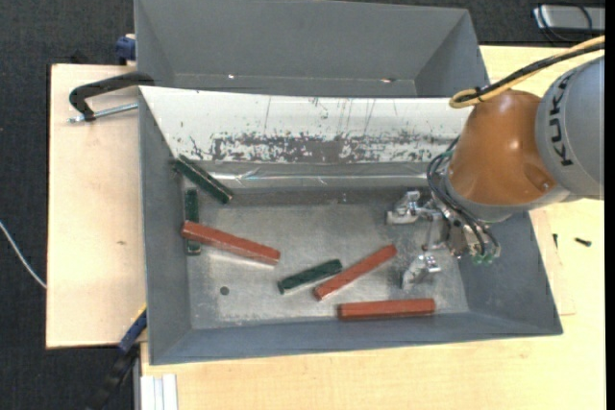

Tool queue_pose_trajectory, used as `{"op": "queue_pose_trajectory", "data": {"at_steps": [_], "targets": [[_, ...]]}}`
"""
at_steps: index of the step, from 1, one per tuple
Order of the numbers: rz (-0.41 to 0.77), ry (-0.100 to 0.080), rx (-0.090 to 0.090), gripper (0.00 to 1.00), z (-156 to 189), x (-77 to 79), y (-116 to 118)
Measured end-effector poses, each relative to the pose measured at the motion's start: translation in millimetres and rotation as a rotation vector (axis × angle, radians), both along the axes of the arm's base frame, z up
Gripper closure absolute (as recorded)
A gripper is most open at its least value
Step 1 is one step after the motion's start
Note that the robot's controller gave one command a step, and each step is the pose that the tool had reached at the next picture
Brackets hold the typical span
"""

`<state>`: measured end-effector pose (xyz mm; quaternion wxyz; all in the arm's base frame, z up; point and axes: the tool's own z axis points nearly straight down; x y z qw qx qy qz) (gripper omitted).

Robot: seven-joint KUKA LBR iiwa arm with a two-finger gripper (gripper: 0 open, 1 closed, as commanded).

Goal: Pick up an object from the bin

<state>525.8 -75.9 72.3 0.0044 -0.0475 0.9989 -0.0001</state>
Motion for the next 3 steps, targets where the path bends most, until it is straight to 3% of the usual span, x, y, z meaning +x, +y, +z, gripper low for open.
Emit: {"op": "queue_pose_trajectory", "data": {"at_steps": [1,2,3], "targets": [[0.000,0.000,0.000,0.00,0.0,0.0,0.0],[0.084,0.010,-0.003,1.00,5.0,66.0,50.7],[0.084,-0.007,0.000,0.00,2.6,68.0,53.0]]}}
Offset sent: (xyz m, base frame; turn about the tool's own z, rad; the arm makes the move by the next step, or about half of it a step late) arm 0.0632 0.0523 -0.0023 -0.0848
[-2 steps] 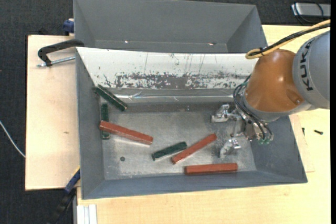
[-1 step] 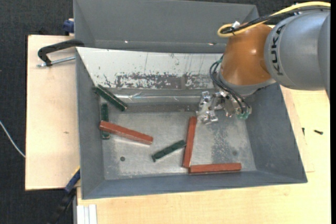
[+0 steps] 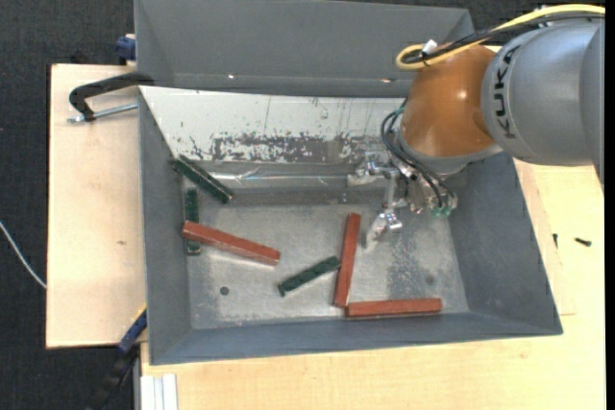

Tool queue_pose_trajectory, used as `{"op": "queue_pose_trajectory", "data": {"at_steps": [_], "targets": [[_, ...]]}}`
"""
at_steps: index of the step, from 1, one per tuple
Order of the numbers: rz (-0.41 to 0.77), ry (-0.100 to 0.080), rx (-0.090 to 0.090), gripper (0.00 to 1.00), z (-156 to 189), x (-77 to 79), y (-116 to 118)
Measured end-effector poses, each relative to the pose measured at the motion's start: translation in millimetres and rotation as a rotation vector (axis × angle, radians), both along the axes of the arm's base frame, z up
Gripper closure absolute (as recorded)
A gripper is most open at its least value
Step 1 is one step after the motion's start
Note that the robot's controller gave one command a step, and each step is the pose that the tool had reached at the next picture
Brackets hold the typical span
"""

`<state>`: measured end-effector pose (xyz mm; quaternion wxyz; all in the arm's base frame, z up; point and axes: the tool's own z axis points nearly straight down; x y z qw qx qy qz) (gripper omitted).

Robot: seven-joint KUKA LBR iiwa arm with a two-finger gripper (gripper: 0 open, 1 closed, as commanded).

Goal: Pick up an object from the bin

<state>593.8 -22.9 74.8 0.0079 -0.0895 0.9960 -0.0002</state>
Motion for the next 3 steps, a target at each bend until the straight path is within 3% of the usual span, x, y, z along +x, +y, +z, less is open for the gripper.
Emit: {"op": "queue_pose_trajectory", "data": {"at_steps": [1,2,3], "targets": [[0.000,0.001,0.000,0.00,-0.1,-0.2,0.0],[0.370,0.017,-0.011,1.00,3.0,-6.3,61.0],[0.370,-0.003,-0.002,0.00,0.6,-4.6,66.8]]}}
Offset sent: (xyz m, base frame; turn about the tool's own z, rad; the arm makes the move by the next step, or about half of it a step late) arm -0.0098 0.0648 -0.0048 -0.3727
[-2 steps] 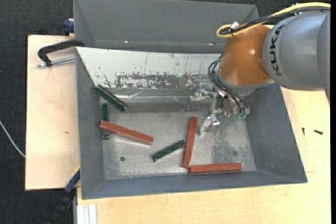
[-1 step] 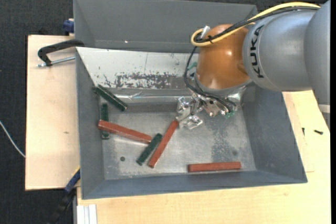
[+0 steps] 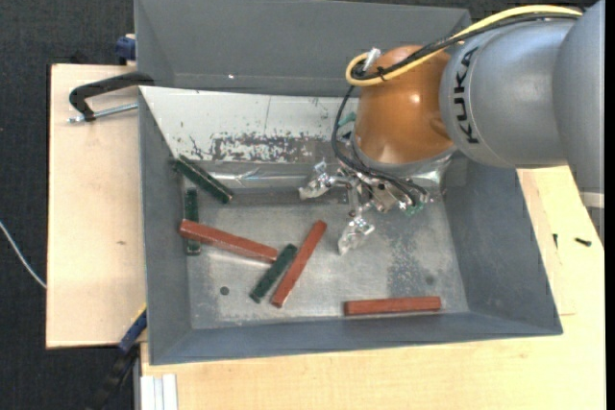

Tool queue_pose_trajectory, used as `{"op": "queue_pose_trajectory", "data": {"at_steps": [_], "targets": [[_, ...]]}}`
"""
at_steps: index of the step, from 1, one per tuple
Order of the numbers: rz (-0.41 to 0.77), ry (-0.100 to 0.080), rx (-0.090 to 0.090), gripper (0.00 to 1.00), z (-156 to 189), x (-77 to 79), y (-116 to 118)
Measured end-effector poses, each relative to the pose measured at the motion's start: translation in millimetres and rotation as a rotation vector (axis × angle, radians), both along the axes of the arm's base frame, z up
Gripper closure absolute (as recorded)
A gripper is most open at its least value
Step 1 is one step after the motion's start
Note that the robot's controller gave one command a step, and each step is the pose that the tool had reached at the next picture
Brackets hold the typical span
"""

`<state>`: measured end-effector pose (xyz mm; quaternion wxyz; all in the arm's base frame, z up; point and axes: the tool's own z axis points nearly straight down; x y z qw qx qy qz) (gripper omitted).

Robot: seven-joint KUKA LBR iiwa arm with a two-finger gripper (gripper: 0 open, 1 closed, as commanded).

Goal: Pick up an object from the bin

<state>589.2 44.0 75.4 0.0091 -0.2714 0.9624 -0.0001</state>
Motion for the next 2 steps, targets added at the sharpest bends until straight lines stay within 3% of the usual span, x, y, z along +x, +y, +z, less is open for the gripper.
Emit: {"op": "queue_pose_trajectory", "data": {"at_steps": [1,2], "targets": [[0.000,0.001,0.000,0.00,-0.1,-0.2,-0.1],[0.364,0.008,-0.015,1.00,2.7,-12.0,73.1]]}}
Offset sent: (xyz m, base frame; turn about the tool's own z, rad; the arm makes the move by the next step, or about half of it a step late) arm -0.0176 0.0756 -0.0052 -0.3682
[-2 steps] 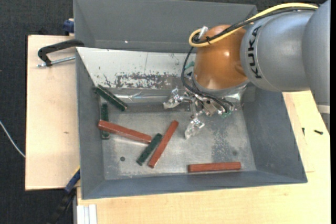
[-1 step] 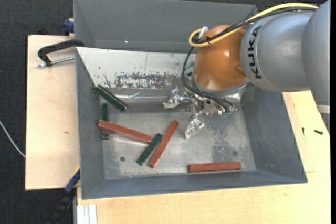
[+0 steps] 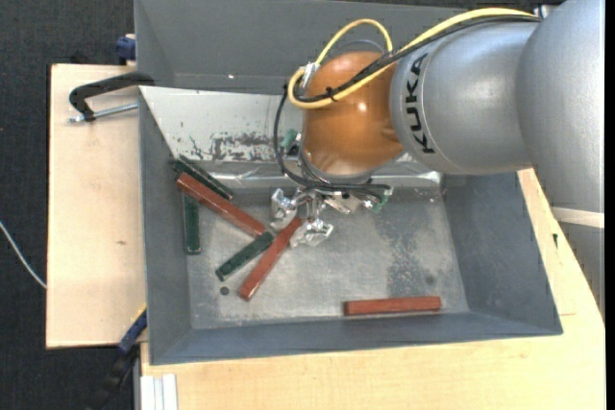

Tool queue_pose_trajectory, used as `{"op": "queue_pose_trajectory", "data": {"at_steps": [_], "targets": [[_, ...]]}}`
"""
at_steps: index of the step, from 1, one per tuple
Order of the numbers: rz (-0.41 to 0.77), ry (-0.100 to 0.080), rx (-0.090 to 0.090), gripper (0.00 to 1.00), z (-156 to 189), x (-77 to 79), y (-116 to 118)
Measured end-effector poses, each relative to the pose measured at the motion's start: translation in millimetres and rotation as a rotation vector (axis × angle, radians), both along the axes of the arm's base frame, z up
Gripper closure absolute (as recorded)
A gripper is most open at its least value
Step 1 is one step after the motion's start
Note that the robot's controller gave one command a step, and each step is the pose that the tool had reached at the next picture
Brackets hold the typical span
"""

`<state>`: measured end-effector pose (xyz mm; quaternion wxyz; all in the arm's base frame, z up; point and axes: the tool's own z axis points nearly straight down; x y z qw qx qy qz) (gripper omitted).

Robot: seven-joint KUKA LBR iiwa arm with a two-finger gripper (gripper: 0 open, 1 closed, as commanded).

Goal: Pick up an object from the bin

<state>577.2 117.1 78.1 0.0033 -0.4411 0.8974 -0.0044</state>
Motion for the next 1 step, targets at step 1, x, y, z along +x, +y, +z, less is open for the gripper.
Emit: {"op": "queue_pose_trajectory", "data": {"at_steps": [1], "targets": [[0.000,0.000,0.000,1.00,0.0,0.0,0.0]]}}
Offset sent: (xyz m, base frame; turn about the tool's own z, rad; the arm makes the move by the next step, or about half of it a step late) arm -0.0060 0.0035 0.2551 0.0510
